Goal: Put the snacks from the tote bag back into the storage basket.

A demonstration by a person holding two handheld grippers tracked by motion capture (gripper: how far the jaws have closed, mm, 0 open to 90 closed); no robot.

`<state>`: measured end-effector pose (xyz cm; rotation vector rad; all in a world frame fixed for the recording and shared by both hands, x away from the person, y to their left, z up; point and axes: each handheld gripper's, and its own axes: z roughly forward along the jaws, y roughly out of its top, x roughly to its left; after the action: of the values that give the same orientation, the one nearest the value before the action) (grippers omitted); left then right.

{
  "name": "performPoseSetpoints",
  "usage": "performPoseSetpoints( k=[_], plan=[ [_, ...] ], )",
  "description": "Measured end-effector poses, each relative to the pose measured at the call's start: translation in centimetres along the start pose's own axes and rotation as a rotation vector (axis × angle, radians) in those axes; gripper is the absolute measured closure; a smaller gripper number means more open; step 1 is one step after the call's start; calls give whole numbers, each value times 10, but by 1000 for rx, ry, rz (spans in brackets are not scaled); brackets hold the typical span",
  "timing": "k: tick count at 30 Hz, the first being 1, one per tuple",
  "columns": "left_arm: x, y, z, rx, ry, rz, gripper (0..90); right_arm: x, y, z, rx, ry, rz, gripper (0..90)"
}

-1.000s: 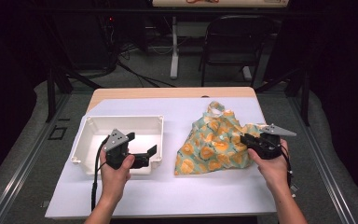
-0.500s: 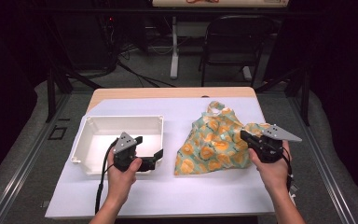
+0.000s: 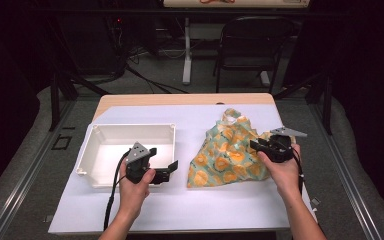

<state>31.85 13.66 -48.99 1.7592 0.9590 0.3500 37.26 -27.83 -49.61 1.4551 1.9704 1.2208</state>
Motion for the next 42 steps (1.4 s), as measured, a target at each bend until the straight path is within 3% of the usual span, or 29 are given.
performPoseSetpoints(
  k=[2, 5, 8, 15, 23, 25, 29, 34, 37, 40, 42],
  plan=[
    [0, 0, -1, -3, 0, 0, 76, 0, 1, -6, -23, 42, 11, 883],
    [-2, 1, -2, -10, -4, -1, 81, 9, 2, -17, -93, 79, 9, 895],
    [-4, 2, -3, -14, -7, 4, 90, 24, 2, -31, -155, 108, -29, 896],
    [-11, 5, -1, -20, -37, 9, 130, 58, -1, -51, -242, 184, -128, 894],
    [-18, 8, 0, -30, -54, 15, 150, 90, -8, -50, -236, 245, -205, 892],
    [-19, 8, -2, -40, -40, 7, 148, 95, -12, -49, -232, 246, -215, 891],
    [-21, 9, -6, -67, -22, -6, 132, 98, -17, -47, -214, 258, -208, 889],
    [-29, 14, -4, -67, -27, 0, 135, 104, -25, -44, -152, 302, -236, 883],
    [-34, 17, -1, -56, -41, 17, 142, 105, -30, -42, -135, 326, -245, 881],
    [-48, 23, 11, -40, -79, 48, 152, 102, -35, -39, -143, 352, -205, 884],
    [-56, 27, 19, -37, -100, 63, 156, 101, -36, -36, -132, 362, -205, 885]
  ],
)
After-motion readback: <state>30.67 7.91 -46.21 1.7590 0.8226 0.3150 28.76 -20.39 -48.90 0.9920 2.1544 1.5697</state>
